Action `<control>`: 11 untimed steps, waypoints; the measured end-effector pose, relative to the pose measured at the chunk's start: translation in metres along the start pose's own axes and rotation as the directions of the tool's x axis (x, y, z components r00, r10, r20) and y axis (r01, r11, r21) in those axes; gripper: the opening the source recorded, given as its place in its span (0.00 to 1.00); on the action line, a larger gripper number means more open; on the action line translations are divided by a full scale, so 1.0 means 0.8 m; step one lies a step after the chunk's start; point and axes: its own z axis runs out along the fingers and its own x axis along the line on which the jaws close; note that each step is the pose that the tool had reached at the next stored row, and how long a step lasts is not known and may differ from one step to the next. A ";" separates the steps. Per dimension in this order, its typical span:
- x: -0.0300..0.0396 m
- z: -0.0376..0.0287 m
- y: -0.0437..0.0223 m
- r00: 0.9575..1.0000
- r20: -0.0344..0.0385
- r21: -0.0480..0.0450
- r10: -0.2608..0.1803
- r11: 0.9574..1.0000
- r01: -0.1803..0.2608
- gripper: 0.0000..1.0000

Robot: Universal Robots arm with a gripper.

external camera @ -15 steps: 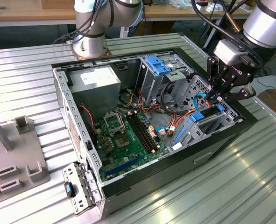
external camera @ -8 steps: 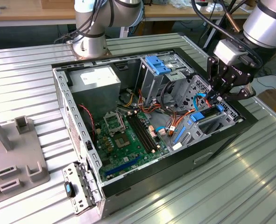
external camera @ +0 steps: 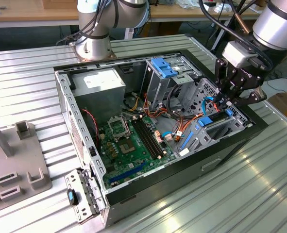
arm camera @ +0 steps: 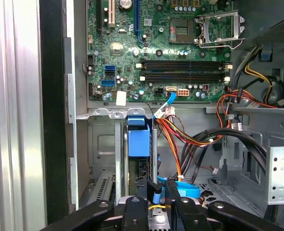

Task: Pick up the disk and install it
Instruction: 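Insert the second disk wire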

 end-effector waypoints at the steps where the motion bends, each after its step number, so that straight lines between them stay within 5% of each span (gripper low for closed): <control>1: -0.0003 -0.0018 -0.0001 1.000 0.000 0.000 0.000 1.000 0.000 0.29; 11: -0.0006 -0.0058 -0.0002 1.000 -0.002 0.000 0.000 1.000 0.000 0.30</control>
